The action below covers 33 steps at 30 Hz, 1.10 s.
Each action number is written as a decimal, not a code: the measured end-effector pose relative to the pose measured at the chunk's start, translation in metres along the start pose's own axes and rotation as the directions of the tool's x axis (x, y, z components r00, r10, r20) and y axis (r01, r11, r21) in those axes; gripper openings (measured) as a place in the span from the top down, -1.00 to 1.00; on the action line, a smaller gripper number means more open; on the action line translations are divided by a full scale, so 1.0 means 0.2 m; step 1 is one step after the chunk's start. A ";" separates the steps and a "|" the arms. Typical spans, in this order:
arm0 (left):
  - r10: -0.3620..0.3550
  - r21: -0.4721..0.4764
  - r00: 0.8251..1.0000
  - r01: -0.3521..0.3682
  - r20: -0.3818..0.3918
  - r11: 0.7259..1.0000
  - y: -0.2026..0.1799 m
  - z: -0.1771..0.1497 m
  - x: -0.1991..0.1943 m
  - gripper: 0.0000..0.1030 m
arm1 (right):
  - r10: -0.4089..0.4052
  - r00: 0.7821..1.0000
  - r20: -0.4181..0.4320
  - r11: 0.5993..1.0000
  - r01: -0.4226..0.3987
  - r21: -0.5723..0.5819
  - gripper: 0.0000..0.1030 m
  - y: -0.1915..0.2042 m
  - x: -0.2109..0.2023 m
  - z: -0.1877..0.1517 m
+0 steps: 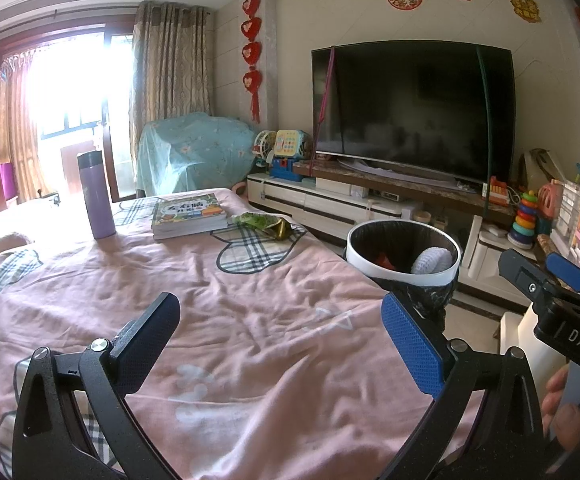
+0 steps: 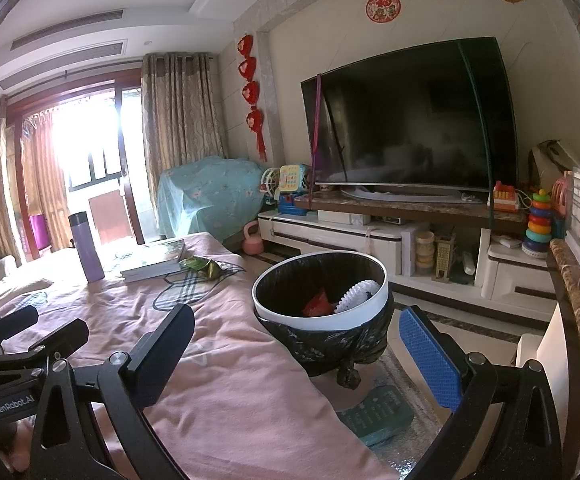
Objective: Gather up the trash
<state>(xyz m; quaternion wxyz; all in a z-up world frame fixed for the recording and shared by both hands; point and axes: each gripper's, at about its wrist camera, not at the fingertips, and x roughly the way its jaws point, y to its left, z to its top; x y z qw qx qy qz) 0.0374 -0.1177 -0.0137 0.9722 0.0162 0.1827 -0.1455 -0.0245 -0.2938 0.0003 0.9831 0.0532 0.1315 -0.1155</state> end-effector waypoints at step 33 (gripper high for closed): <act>-0.012 -0.004 1.000 0.012 -0.016 1.000 0.03 -0.04 0.02 -1.00 | 0.023 0.999 -0.024 1.000 -0.022 0.016 -1.00 0.14 0.00 -0.06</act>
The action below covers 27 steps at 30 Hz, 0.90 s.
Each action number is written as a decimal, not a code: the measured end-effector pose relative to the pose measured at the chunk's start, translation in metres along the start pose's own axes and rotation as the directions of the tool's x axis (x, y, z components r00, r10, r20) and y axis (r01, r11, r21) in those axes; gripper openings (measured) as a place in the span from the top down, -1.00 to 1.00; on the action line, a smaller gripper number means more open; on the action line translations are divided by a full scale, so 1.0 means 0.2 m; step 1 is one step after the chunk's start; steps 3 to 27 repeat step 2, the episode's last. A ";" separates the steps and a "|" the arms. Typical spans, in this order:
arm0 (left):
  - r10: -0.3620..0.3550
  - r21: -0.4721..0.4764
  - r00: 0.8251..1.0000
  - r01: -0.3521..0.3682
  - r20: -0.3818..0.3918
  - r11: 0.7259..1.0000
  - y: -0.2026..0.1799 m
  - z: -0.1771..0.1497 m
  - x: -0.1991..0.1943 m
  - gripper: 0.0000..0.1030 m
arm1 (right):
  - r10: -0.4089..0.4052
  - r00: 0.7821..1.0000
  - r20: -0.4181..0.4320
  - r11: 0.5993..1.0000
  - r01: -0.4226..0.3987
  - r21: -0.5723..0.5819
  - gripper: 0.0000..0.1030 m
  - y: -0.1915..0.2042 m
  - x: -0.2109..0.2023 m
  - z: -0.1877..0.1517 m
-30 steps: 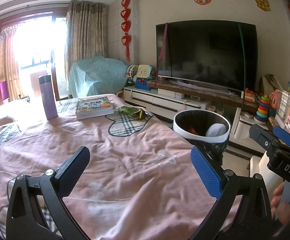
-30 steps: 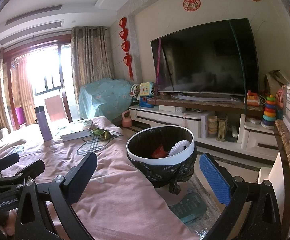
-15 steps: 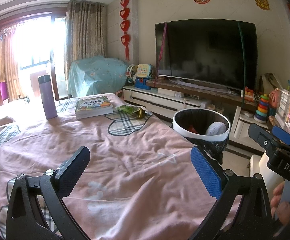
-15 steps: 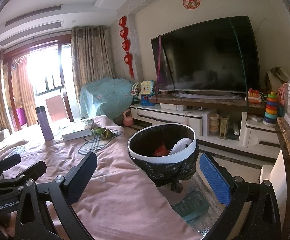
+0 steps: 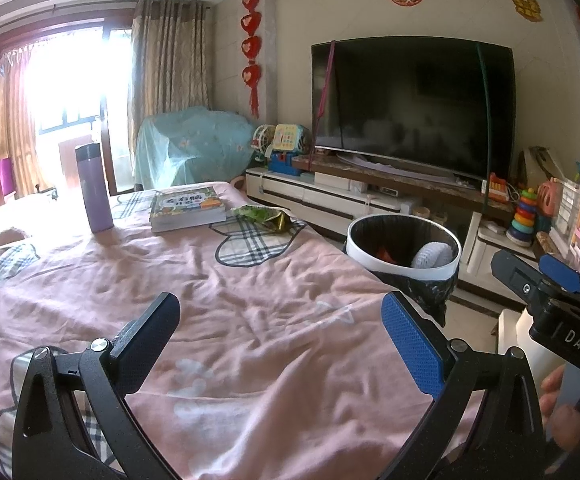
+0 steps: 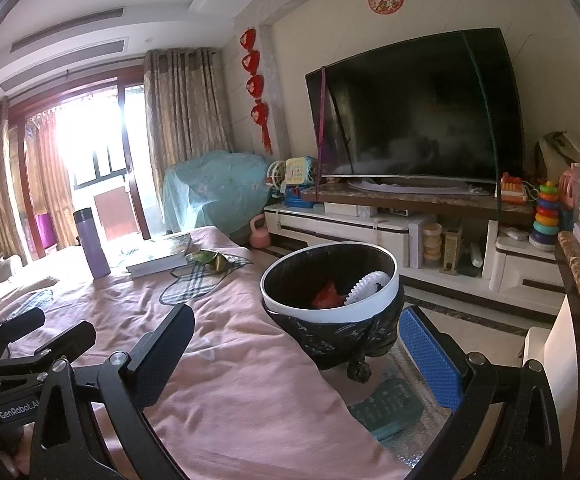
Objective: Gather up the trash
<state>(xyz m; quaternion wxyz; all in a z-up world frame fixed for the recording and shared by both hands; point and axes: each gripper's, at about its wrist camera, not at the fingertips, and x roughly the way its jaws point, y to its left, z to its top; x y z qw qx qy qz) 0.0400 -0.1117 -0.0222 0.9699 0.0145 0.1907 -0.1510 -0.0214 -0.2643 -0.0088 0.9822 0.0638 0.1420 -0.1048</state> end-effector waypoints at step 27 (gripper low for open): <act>-0.003 -0.002 1.000 0.003 -0.005 1.000 0.01 0.00 0.01 -1.00 | 0.003 1.000 -0.007 1.000 -0.003 0.000 -1.00 0.02 0.00 -0.01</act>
